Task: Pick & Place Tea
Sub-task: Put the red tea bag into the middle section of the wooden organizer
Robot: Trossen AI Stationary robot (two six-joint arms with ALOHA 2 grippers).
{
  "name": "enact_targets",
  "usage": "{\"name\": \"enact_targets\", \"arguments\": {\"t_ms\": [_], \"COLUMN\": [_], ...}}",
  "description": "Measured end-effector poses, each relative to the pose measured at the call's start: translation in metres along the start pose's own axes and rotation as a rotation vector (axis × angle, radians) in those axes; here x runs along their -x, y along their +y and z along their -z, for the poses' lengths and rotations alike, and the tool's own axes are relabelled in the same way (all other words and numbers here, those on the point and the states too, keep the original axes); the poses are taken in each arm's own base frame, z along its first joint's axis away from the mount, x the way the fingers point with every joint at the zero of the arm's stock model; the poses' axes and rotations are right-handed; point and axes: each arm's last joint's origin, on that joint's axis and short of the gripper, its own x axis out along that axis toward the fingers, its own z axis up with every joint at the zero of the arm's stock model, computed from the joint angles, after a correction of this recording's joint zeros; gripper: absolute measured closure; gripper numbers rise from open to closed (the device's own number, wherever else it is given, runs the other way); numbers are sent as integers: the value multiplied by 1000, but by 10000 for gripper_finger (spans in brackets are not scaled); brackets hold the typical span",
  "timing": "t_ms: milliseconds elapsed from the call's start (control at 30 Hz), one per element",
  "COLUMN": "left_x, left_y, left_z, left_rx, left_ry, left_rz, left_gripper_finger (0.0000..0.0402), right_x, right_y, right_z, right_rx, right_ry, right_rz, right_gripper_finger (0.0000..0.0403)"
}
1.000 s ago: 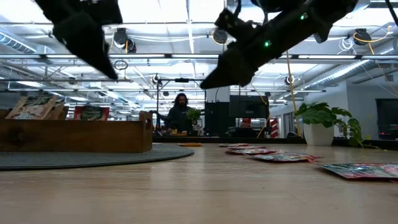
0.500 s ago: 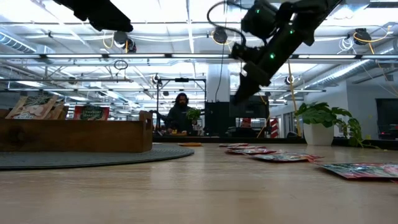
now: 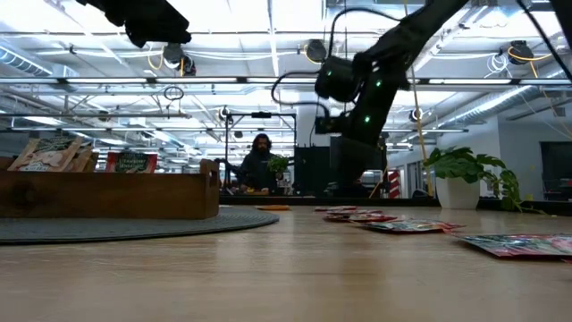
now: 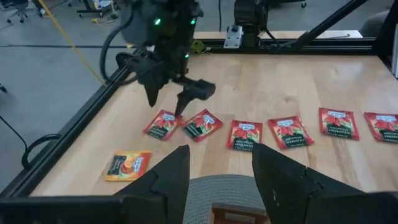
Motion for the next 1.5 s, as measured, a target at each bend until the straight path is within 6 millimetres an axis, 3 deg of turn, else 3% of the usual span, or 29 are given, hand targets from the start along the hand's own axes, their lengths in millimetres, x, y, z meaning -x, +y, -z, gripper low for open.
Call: {"name": "enact_targets", "arguments": {"t_ms": [300, 567, 733, 1133, 1333, 1500], "left_x": [0, 0, 0, 0, 0, 0], "left_y": [0, 0, 0, 0, 0, 0], "left_z": [0, 0, 0, 0, 0, 0], "left_rx": [0, 0, 0, 0, 0, 0], "left_ry": [-2, -2, -2, -2, -2, -2], "left_rz": [0, 0, 0, 0, 0, 0], "left_gripper_finger": [224, 224, 224, 224, 224, 224], "right_x": [-35, -44, -44, -44, -37, -10], "right_y": [-10, -18, -20, -19, -22, -22], "right_z": [4, 10, 15, 18, 15, 16], "right_rx": [-40, -115, -123, -118, -116, -133], "right_ry": [88, 98, 136, 169, 156, 158], "right_rz": [-68, -232, -243, -236, -129, -142], "right_gripper_finger": [119, 142, 199, 394, 396, 346]}}
